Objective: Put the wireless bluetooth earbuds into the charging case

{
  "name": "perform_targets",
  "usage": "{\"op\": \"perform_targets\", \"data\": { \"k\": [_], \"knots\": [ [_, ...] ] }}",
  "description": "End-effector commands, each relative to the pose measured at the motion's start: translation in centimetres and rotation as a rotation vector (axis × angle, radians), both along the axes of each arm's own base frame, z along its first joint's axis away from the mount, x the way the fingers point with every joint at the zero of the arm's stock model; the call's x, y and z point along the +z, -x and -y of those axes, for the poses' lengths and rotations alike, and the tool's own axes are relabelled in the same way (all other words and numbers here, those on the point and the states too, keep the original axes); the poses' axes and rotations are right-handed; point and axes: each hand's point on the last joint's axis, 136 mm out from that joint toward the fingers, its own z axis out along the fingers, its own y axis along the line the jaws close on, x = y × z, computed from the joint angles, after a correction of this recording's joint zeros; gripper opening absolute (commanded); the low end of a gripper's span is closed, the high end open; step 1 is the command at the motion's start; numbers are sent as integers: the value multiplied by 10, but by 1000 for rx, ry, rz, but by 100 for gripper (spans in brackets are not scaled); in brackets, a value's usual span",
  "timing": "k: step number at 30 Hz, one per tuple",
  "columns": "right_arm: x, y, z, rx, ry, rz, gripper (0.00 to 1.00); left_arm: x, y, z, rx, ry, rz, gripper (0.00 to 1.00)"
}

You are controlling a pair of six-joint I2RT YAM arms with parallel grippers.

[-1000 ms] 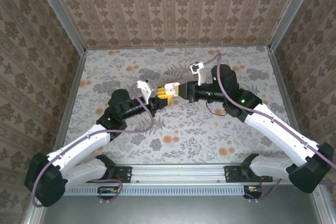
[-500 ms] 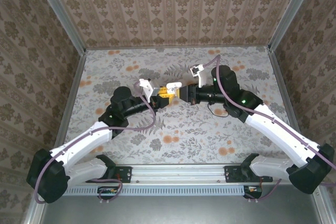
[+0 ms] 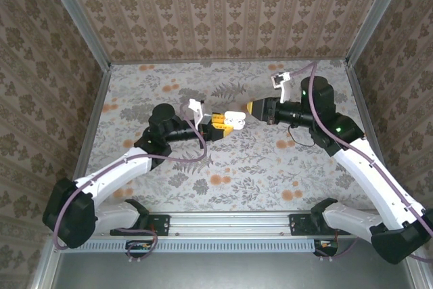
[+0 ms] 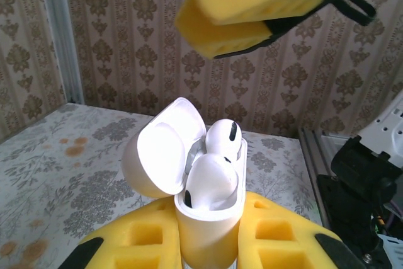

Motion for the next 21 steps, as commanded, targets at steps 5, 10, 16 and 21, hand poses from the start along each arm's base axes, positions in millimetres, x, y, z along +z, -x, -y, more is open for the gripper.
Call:
{"op": "perform_targets", "data": {
  "k": [5,10,16,21],
  "knots": [
    [-32,-6,-13,80,-93,-192,24,23,7,3,-54,42,108,1],
    [-35,-6,-23,138,-138,-230,24,22,4,3,-39,40,109,0],
    [-35,2,-32,216,-167,-235,22,22,-2,4,-14,39,105,0],
    [-33,14,-37,271,-164,-223,21,22,-7,6,-4,41,88,0]
  ]
}}
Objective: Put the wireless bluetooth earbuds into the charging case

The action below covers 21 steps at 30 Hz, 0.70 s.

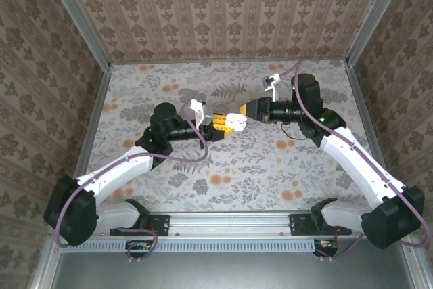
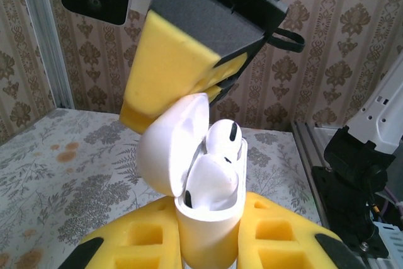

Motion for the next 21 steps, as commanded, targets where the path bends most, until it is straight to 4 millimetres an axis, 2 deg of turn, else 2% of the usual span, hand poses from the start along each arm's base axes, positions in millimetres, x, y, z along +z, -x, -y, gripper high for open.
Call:
{"op": "perform_targets", "data": {
  "k": [1,9,13,14,17,21],
  "knots": [
    [4,23,-12,116,-33,3,21,26,-8,3,18,53,65,0],
    [5,33,-11,145,-8,36,24,28,-12,3,31,63,39,0],
    [7,31,-6,113,12,78,33,28,-15,1,43,64,29,0],
    [9,30,-5,97,16,97,39,28,-16,1,48,64,21,0],
    [18,27,0,57,5,164,48,31,-20,-3,65,76,-10,0],
    [27,24,0,41,-25,239,55,39,-22,-8,53,114,-78,0]
  ]
}}
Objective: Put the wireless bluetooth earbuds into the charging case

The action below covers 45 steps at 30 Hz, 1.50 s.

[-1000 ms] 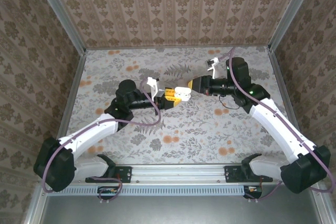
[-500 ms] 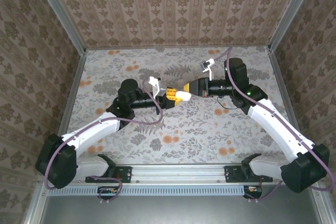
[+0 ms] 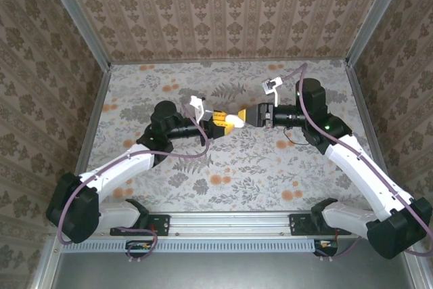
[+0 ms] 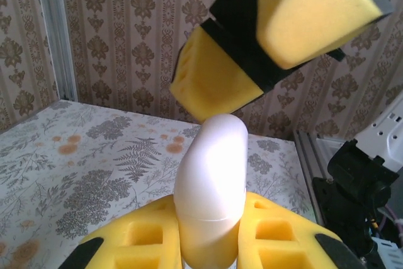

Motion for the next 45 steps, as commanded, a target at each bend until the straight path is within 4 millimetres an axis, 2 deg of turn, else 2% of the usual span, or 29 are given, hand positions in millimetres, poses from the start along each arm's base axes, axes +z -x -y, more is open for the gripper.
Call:
{"op": "perform_targets", "data": {
  "k": [1,3,9,16,23,32,33,35,41,45],
  "knots": [
    [8,1,0,-8,-24,76,58,37,-8,-6,12,95,-14,0],
    [6,-3,1,-28,-24,82,63,42,-7,-5,-6,101,-41,0],
    [2,-8,-1,-34,-40,100,68,53,-6,-2,-41,114,-99,0],
    [-1,-12,-5,-22,-47,83,68,57,-3,-1,-63,115,-125,0],
    [5,-13,-9,1,-73,98,55,58,0,0,-82,110,-156,0],
    [-1,-13,-19,9,-83,104,24,53,-1,3,-87,74,-215,1],
    [-2,-14,-19,4,-82,102,22,53,-2,2,-83,72,-215,2],
    [-2,-14,-20,1,-88,104,18,50,-3,2,-66,64,-215,14],
    [-4,-17,-17,-31,-82,94,12,45,-3,-1,-42,43,-193,25],
    [-5,-19,-15,-54,-84,83,9,42,-4,-2,-26,30,-185,36]
  ]
}}
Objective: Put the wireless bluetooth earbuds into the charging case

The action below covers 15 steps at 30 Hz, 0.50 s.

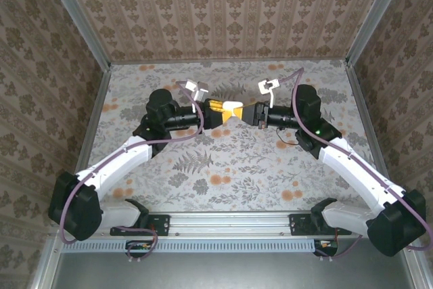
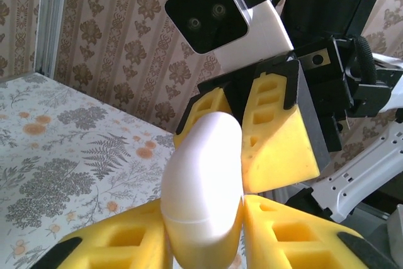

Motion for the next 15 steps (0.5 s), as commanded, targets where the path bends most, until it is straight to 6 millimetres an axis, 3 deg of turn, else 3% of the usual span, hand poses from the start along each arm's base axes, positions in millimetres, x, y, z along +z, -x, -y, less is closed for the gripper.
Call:
{"op": "perform_targets", "data": {
  "k": [1,9,13,15],
  "knots": [
    [1,-5,0,-38,-17,-11,9,13,6,-1,2,2,83,42],
    [-9,-8,6,-83,14,-54,8,5,3,-12,91,-42,145,77],
    [-24,-11,10,-112,48,-103,8,-3,-1,-21,158,-90,174,97],
    [-38,-14,10,-114,76,-154,8,-10,-4,-26,201,-131,183,100]
  ]
}}
